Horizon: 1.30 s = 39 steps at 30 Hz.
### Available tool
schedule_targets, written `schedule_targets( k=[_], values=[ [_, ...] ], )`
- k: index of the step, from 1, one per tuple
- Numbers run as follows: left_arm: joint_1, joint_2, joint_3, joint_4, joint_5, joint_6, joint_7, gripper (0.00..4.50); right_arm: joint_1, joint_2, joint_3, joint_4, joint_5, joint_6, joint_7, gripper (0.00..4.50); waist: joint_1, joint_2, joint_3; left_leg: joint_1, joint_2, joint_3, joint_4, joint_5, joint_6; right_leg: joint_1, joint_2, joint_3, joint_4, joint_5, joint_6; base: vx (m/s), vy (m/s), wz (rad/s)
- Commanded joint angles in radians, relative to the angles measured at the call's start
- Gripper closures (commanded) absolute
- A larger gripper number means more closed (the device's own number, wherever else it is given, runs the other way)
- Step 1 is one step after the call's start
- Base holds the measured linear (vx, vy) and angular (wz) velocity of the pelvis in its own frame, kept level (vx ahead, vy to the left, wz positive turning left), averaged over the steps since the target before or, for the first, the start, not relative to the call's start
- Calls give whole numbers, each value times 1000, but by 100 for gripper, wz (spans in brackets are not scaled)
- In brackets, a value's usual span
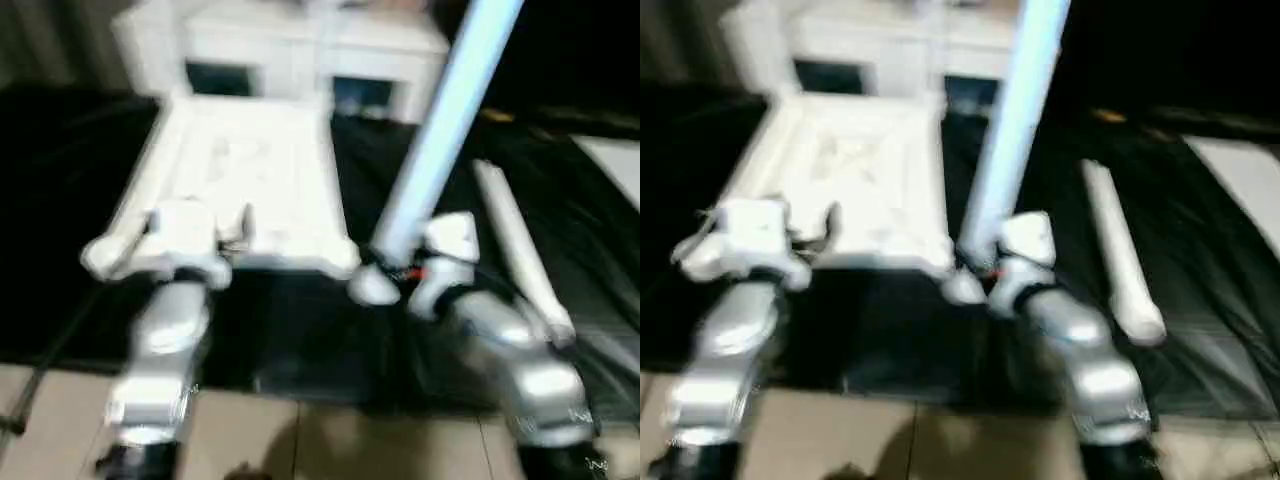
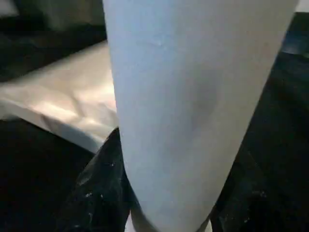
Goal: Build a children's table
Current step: Pick table leg, then insert table leg to table base
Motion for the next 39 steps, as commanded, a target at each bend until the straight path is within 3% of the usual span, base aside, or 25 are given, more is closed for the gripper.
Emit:
schedule_targets(
  k=[1, 2, 3, 4, 5, 6, 7, 8, 9, 10, 11, 12, 13, 14, 15, 17, 18, 19, 20, 23, 25, 30, 31, 35, 39],
  values=[
    [-8, -18, -35, -16, 8, 2, -7, 19, 14, -32, -42, -10, 2, -11, -4, 264, -38, 29, -73, 138, 148, -94, -111, 72, 334, -136, -21, 34, 25, 28, 77, 179, 57, 10],
    [-7, -18, -35, -16, 9, 2, -8, 19, 16, -33, -42, -10, 1, -13, -4, 264, -39, 20, -67, 123, 129, -64, -125, 129, 368, -152, -21, 40, 25, 89, 101, 146, 27, 10],
    [-8, -15, -37, -14, 5, -1, -14, 19, 21, -38, -44, -11, -3, -20, -4, 264, -47, 6, -67, 122, 126, -53, -127, 126, 383, -157, -32, 53, 4, 135, 91, 146, 27, 10],
    [-8, -13, -38, -14, 3, -2, -16, 19, 22, -39, -45, -12, -4, -22, -5, 264, -53, -22, -56, 94, 72, -9, -128, 44, 357, -135, -48, 73, -81, 227, 31, 143, -37, 1],
    [-9, -7, -43, -13, 3, -1, -24, 19, 27, -39, -52, -15, -5, -21, -9, 264, -32, -86, -56, 14, -24, 51, -76, -178, 255, -34, -97, 159, -198, 31, 15, 112, -94, 5],
    [-9, 0, -47, -11, -2, -1, -35, 19, 31, -39, -60, -19, -8, -21, -14, 264, -32, -86, -56, 14, -24, 51, -76, -178, 255, -34, -97, 159, -198, 31, 15, 112, -94, 5],
    [-10, 4, -49, -9, -5, -1, -43, 19, 33, -39, -65, -21, -10, -20, -17, 264, 8, -76, -65, -7, -42, 20, 51, -119, 137, 42, -200, 251, -249, -359, -112, 119, -97, 16],
    [-9, 3, -50, -2, -43, -15, -88, 19, 37, -48, -79, -26, -19, -23, -30, 264, 10, -67, -61, -41, -34, 0, 60, -37, 77, 63, -188, 247, -233, -249, -198, 139, -64, 9],
    [-8, 20, -66, 4, -41, -13, -121, 19, 40, -50, -94, -32, -14, -21, -39, 264, 9, -53, -57, -46, -22, -11, 53, 2, 55, 61, -190, 242, -225, -136, -252, 139, -64, 9],
    [-8, 20, -66, 4, -41, -13, -122, 19, 40, -50, -95, -32, -14, -21, -39, 264, 7, -40, -54, -39, 10, -19, 2, 96, 18, 37, -160, 207, -203, 108, -313, 107, -19, 7],
    [-7, 45, -87, 11, -39, 0, -168, 19, 45, -55, -114, -38, -7, -19, -46, 264, -2, -2, -67, -21, 27, -9, -80, 276, 3, 14, -79, 137, -145, 336, -266, 100, 43, 4],
    [-7, 45, -87, 11, -39, 0, -168, 19, 45, -55, -114, -38, -7, -19, -46, 264, -14, -2, -62, -20, 39, -12, -90, 316, 40, -11, -47, 127, -130, 412, -218, 100, 43, 4],
    [-12, 69, -98, 31, -48, 0, -215, 19, 50, -67, -125, -37, -10, -23, -47, 264, -21, 21, -87, 43, 68, -30, -55, 462, 34, -53, -37, 117, -106, 498, -177, 120, 61, 1],
    [-17, 78, -100, 44, -62, 3, -244, 19, 52, -76, -126, -34, -18, -28, -47, 264, -19, 22, -90, 42, 61, -29, -42, 608, 35, -56, -45, 125, -105, 570, -167, 80, 58, 5],
    [-24, 89, -106, 57, -74, 1, -275, 19, 52, -84, -126, -30, -25, -33, -47, 264, -15, 25, -86, 37, 53, -22, -42, 599, 21, -56, -48, 127, -112, 564, -166, 80, 58, 5],
    [-40, 110, -117, 86, -109, -6, -350, 19, 48, -91, -134, -23, -26, -38, -44, 264, -9, 12, -72, 13, 43, 3, -72, 280, -42, -33, -64, 139, -134, 440, -171, 5, 25, 2],
    [-52, 123, -124, 105, -130, -11, -398, 19, 43, -97, -138, -17, -30, -40, -42, 264, -8, 18, -67, 13, 44, 5, -80, 189, -58, -33, -68, 140, -140, 387, -172, 0, 0, 0],
    [-63, 132, -122, 119, -164, 5, -450, 9, 38, -103, -142, -12, -30, -40, -39, 264, -12, 11, -59, 19, 48, 12, -96, 4, -82, -37, -71, 143, -153, 267, -173, -51, 7, 6],
    [-83, 148, -118, 142, -213, 8, -533, 9, 30, -112, -150, -5, -28, -38, -30, 264, -14, 9, -56, 20, 50, 16, -102, -67, -85, -37, -73, 144, -158, 208, -175, -68, -4, 7],
    [-131, 199, -150, 205, -219, -3, -658, 9, 13, -134, -159, 10, -14, -26, 5, 264, -24, -4, -36, 35, 51, 31, -123, -297, -74, -52, -84, 150, -196, -177, -142, -72, -12, 5],
    [-166, 224, -170, 257, -214, -13, -728, 9, 3, -151, -159, 15, 8, -8, 37, 264, -28, -2, -35, 35, 52, 31, -126, -282, -65, -52, -90, 152, -205, -253, -117, -63, -22, 3],
    [-291, 302, -270, 453, -141, -28, -915, 9, -20, -218, -153, 35, 53, 30, 141, 264, -34, -3, -45, 21, 55, 32, -126, -185, -44, -44, -88, 150, -193, -121, -137, 0, 0, 0],
    [-320, 314, -288, 502, -128, -38, -942, 9, -25, -229, -154, 41, 59, 33, 158, 264, -33, 0, -47, 26, 52, 35, -124, -184, -35, -48, -86, 151, -193, -102, -143, 0, 0, 0],
    [-400, 357, -367, 656, -54, -87, -1053, 35, -40, -254, -161, 57, 65, 34, 192, 264, -33, 2, -58, 13, 55, 36, -118, -68, -14, -34, -90, 148, -173, 97, -184, 0, 0, 0],
    [-444, 364, -385, 735, -49, -102, -1120, 68, -42, -268, -160, 56, 72, 39, 210, 264, -28, 4, -73, 12, 56, 43, -104, 60, 51, -34, -87, 141, -150, 355, -261, 0, 0, 0]
  ],
)
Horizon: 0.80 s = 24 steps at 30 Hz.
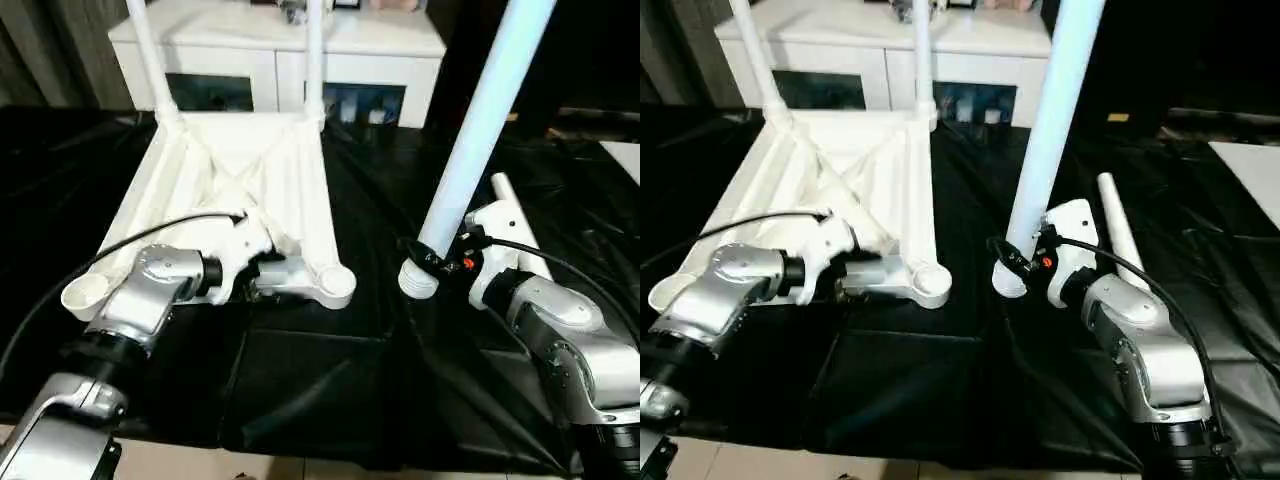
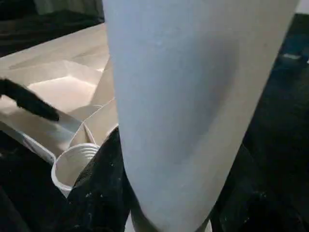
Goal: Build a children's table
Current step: Insert table leg to table base
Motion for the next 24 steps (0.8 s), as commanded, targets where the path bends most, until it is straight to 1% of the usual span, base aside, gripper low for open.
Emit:
schedule_targets(
  k=[1, 2, 3, 4, 5, 6, 7, 8, 9, 11, 12, 13, 14, 15, 18, 19, 21, 22, 24],
  values=[
    [-58, 8, -21, 77, 24, -39, -44, 77, -21, -22, -7, -2, 16, 9, 20, 264, 4, 3, -72, 10, 67, -18, -65, 19, 88, 53, -79, 40, -56, 231, -304, 0, 0, 0],
    [-80, 7, -27, 119, 34, -64, -49, 83, -20, -26, -6, -3, 20, 11, 27, 264, 4, 3, -72, 10, 69, -18, -66, 7, 89, 55, -81, 40, -55, 221, -308, 0, 0, 0],
    [-97, 5, -30, 150, 40, -83, -58, 83, -20, -28, -5, -4, 22, 13, 31, 264, 6, 1, -68, 12, 70, -18, -69, -23, 88, 54, -83, 40, -62, 174, -312, 0, 0, 0],
    [-110, 3, -31, 173, 44, -97, -66, 83, -19, -30, -4, -5, 24, 14, 35, 264, 8, 1, -67, 14, 75, -19, -71, -49, 79, 55, -87, 40, -64, 136, -314, 0, 0, 0],
    [-128, -2, -32, 194, 44, -97, -93, 120, -19, -31, 1, -6, 23, 16, 41, 264, 9, 0, -65, 14, 77, -18, -74, -68, 68, 55, -89, 41, -66, 104, -315, 0, 0, 0],
    [-138, -5, -31, 201, 45, -96, -101, 120, -19, -31, 3, -5, 21, 15, 43, 264, 10, 5, -65, 15, 79, -19, -74, -72, 62, 55, -91, 41, -64, 97, -316, 0, 0, 0],
    [-144, -7, -30, 207, 46, -95, -106, 126, -19, -32, 4, -4, 20, 14, 44, 264, 8, 2, -63, 15, 80, -18, -76, -78, 55, 54, -90, 41, -66, 91, -316, 0, 0, 0],
    [-153, -10, -29, 220, 48, -103, -109, 126, -20, -31, 4, -3, 20, 14, 44, 264, 8, 1, -63, 15, 79, -17, -76, -82, 53, 54, -91, 41, -66, 84, -316, 0, 0, 0],
    [-164, -13, -29, 233, 49, -109, -110, 131, -20, -30, 5, -3, 19, 13, 45, 264, 9, 5, -63, 15, 80, -17, -76, -83, 51, 54, -92, 41, -66, 79, -316, 0, 0, 0],
    [-184, -18, -29, 265, 52, -126, -118, 161, -21, -31, 6, -2, 19, 13, 47, 264, 9, 1, -63, 16, 80, -12, -75, -95, 47, 54, -92, 42, -69, 59, -313, 0, 0, 0],
    [-200, -21, -32, 294, 57, -140, -127, 161, -20, -32, 10, -2, 19, 12, 51, 264, 10, 1, -61, 16, 80, -11, -76, -100, 46, 52, -90, 42, -72, 46, -311, 0, 0, 0],
    [-209, -22, -34, 311, 61, -149, -132, 168, -20, -34, 13, -2, 18, 11, 54, 264, 9, 5, -61, 17, 80, -10, -77, -108, 39, 52, -90, 43, -74, 31, -306, 0, 0, 0],
    [-234, -24, -45, 358, 79, -180, -152, 168, -17, -38, 18, -5, 19, 11, 62, 264, 10, 5, -63, 17, 81, -11, -77, -103, 35, 53, -90, 43, -72, 43, -305, 0, 0, 0],
    [-236, -24, -46, 362, 82, -183, -155, 168, -17, -38, 18, -5, 20, 11, 63, 264, 10, 5, -63, 17, 81, -10, -77, -101, 35, 53, -91, 43, -72, 50, -305, 0, 0, 0],
    [-247, -23, -54, 382, 95, -201, -169, 203, -15, -38, 18, -9, 23, 14, 65, 264, 11, 3, -64, 15, 83, -10, -76, -86, 41, 55, -92, 43, -67, 88, -312, 0, 0, 0],
    [-255, -23, -59, 393, 104, -211, -174, 206, -13, -39, 18, -12, 23, 15, 67, 264, 11, 2, -64, 14, 82, -10, -76, -81, 44, 56, -92, 42, -66, 96, -314, 0, 0, 0],
    [-264, -22, -66, 406, 114, -222, -181, 211, -10, -39, 17, -15, 24, 16, 69, 264, 11, 3, -65, 14, 83, -10, -75, -77, 50, 55, -92, 42, -66, 104, -316, 0, 0, 0],
    [-267, -21, -71, 411, 120, -224, -188, 238, -10, -39, 17, -16, 25, 17, 70, 264, 11, 6, -64, 15, 83, -10, -76, -86, 48, 54, -93, 43, -69, 95, -317, 0, 0, 0],
    [-279, -21, -82, 446, 140, -247, -211, 248, -9, -41, 18, -17, 27, 16, 73, 264, 11, 5, -63, 16, 84, -10, -77, -95, 44, 54, -93, 42, -70, 80, -318, 0, 0, 0]
  ],
)
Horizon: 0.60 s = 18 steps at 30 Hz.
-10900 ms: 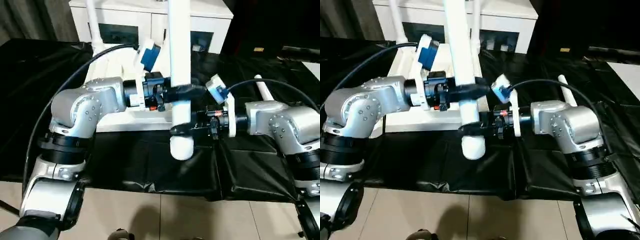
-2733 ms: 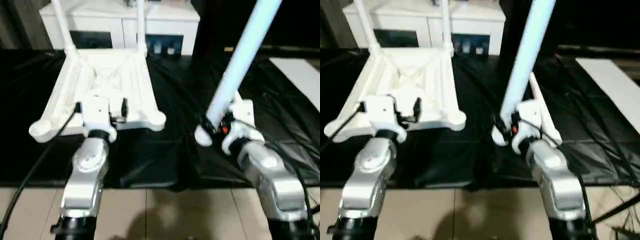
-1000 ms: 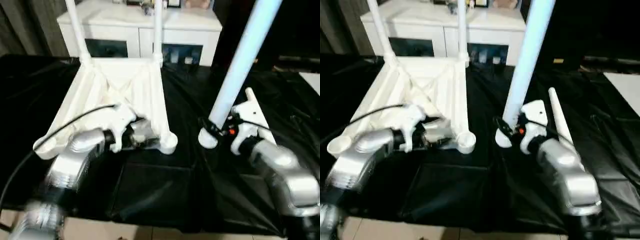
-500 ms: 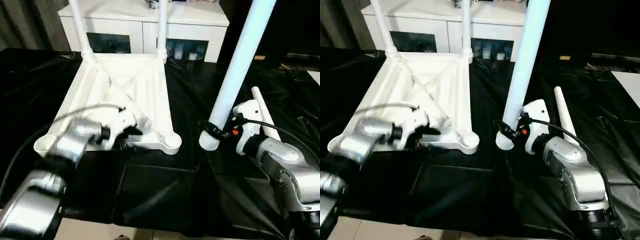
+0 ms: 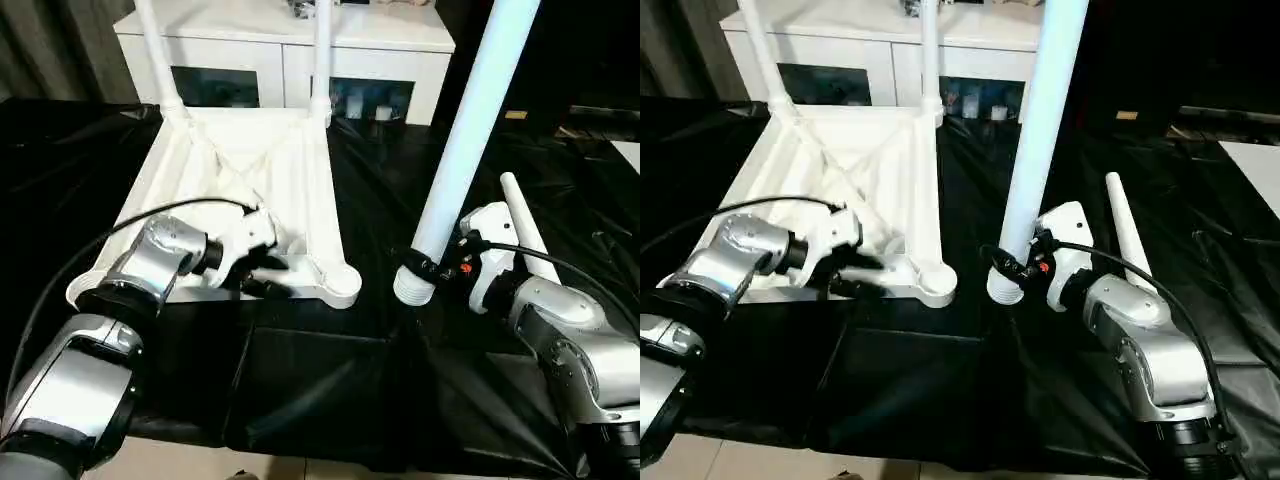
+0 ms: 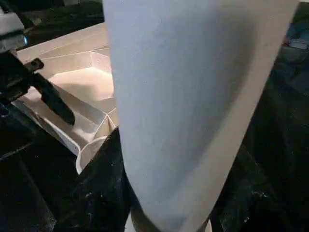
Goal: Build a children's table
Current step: Insert table leg to table base
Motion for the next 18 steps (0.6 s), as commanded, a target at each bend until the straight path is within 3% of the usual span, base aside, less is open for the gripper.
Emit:
schedule_targets(
  k=[1, 8, 18],
  values=[
    [-32, 0, -13, 21, 22, -23, -23, 252, -6, -12, -3, -17, 14, 10, 3, 264, 4, 4, -63, 16, 76, -26, -78, -102, 41, 52, -90, 43, -67, 66, -315, 0, 0, 0],
    [-34, -8, -3, 57, 36, -59, 7, 312, -10, -12, -1, -13, 13, 10, 10, 264, 4, 0, -63, 15, 77, -26, -79, -104, 38, 53, -92, 43, -66, 69, -318, 0, 0, 0],
    [-26, -24, 19, 106, 38, -97, 3, 392, -27, -4, 5, 1, 14, 11, 19, 264, 5, 2, -61, 16, 79, -26, -81, -111, 39, 50, -93, 44, -68, 56, -319, 0, 0, 0]
  ],
)
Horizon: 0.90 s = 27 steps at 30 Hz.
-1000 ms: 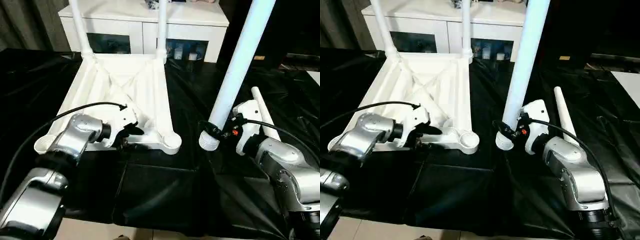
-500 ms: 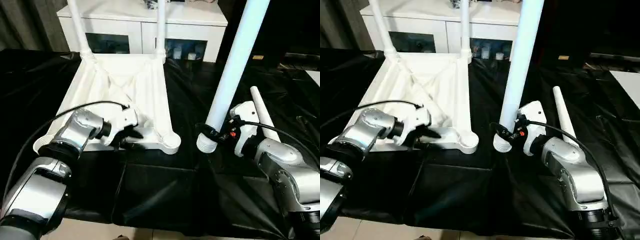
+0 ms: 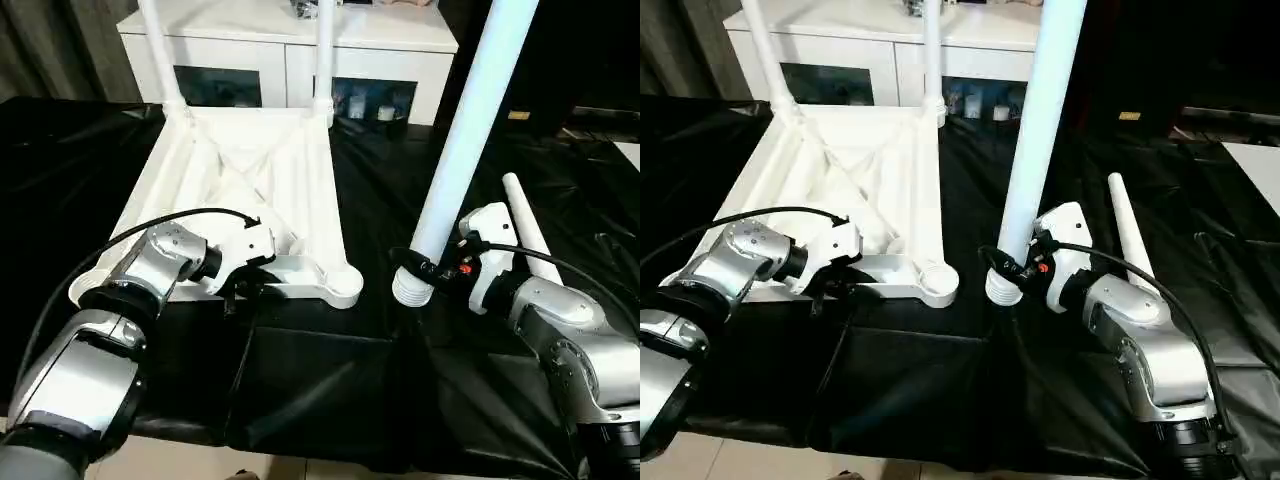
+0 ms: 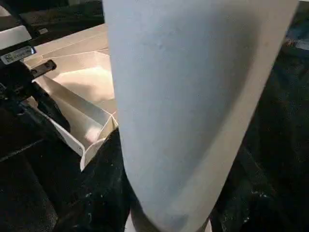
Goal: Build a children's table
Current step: Insert table leg to table base
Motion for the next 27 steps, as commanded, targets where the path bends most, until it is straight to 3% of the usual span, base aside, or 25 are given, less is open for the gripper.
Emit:
schedule_targets(
  k=[1, 7, 13, 14, 16, 17, 20, 21, 22, 27],
  values=[
    [6, -8, -1, 2, 1, -14, -21, 417, -29, -3, 4, 3, 15, 12, 10, 264, 3, 1, -62, 16, 79, -27, -81, -104, 41, 51, -93, 44, -66, 68, -319, 0, 0, 0],
    [59, -17, 3, -9, 2, -20, -27, 450, -42, 8, -13, 4, 47, 29, 19, 265, 2, 1, -65, 13, 80, -27, -79, -64, 66, 55, -96, 42, -59, 147, -335, 0, 0, 0],
    [136, -27, -5, -100, 15, -25, 35, 450, -55, 12, -21, -16, 96, 78, 50, 265, -1, 5, -62, 15, 85, -26, -81, -105, 62, 53, -98, 44, -65, 92, -334, 0, 0, 0],
    [160, -31, -1, -140, 3, -13, 31, 450, -55, 10, -22, -27, 110, 93, 59, 265, -1, 9, -59, 18, 85, -26, -84, -129, 48, 50, -96, 44, -69, 47, -330, 0, 0, 0],
    [200, -35, 3, -217, -15, 13, 24, 450, -55, 2, -20, -39, 123, 109, 71, 265, -2, 7, -57, 16, 87, -27, -87, -140, 37, 50, -95, 44, -70, 27, -326, 0, 0, 0],
    [253, -34, 2, -326, -27, 48, 17, 450, -57, -6, -17, -46, 135, 124, 77, 265, -2, 7, -59, 16, 86, -26, -86, -129, 37, 50, -95, 44, -68, 39, -324, 0, 0, 0],
    [308, -32, -3, -444, -31, 81, 32, 450, -65, -16, -4, -43, 134, 145, 81, 265, -3, 6, -57, 15, 85, -25, -86, -131, 40, 49, -94, 44, -71, 11, -313, 0, 0, 0],
    [316, -32, -4, -459, -31, 86, 36, 450, -67, -17, -1, -42, 133, 149, 82, 265, -2, 7, -58, 16, 85, -25, -86, -131, 39, 48, -95, 45, -72, 3, -310, 0, 0, 0],
    [330, -35, -4, -494, -33, 98, 49, 450, -72, -19, 9, -33, 126, 150, 84, 265, -3, -2, -56, 17, 84, -22, -86, -134, 40, 44, -92, 45, -76, -20, -302, 0, 0, 0],
    [370, -38, 0, -593, -36, 158, 73, 450, -98, -21, 45, 17, 97, 149, 87, 265, -1, 0, -55, 16, 82, -22, -87, -127, 34, 41, -91, 45, -78, -69, -280, 0, 0, 0]
  ],
)
